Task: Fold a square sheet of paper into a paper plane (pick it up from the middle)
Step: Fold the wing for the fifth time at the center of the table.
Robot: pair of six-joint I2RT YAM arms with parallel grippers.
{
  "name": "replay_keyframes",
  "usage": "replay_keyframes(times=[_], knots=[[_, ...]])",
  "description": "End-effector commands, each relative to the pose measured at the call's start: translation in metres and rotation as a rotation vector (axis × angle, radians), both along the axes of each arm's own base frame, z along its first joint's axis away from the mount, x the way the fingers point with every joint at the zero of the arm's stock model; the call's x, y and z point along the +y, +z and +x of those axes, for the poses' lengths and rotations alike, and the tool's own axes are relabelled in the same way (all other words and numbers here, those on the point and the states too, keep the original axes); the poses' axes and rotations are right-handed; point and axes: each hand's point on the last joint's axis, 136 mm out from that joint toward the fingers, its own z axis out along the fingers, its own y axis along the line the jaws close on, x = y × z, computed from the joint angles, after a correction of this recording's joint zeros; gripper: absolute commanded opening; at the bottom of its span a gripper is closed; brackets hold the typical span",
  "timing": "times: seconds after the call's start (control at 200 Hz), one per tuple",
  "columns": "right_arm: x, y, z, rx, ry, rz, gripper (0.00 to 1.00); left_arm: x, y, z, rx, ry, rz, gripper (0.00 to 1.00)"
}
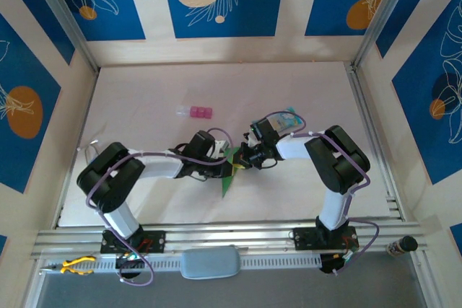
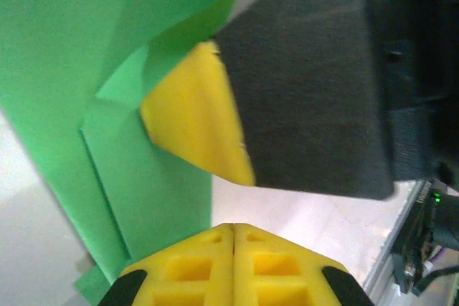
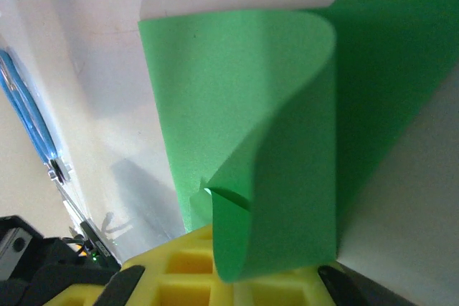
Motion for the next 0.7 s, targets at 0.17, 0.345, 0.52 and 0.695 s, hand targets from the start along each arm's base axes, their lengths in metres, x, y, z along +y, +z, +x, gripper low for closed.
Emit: replay_keyframes(times=[0.17, 0.345, 0.52, 0.695], knots=[[-0.018, -0.017, -0.007, 0.046, -0.05, -0.102, 0.03, 0.024, -0.044, -0.01, 0.065, 0.018, 0.157, 0.0], [-0.028, 0.004, 0.003, -0.008, -0.082, -0.079, 0.04, 0.049, -0.064, -0.032, 0.094, -0.026, 0.247, 0.0], [-0.049, 0.028, 0.012, -0.111, -0.119, -0.113, 0.06, 0.055, -0.068, -0.051, 0.101, -0.155, 0.27, 0.0], [-0.043, 0.042, 0.007, -0.182, -0.08, -0.038, 0.05, 0.054, -0.064, -0.054, 0.083, -0.248, 0.283, 0.0]])
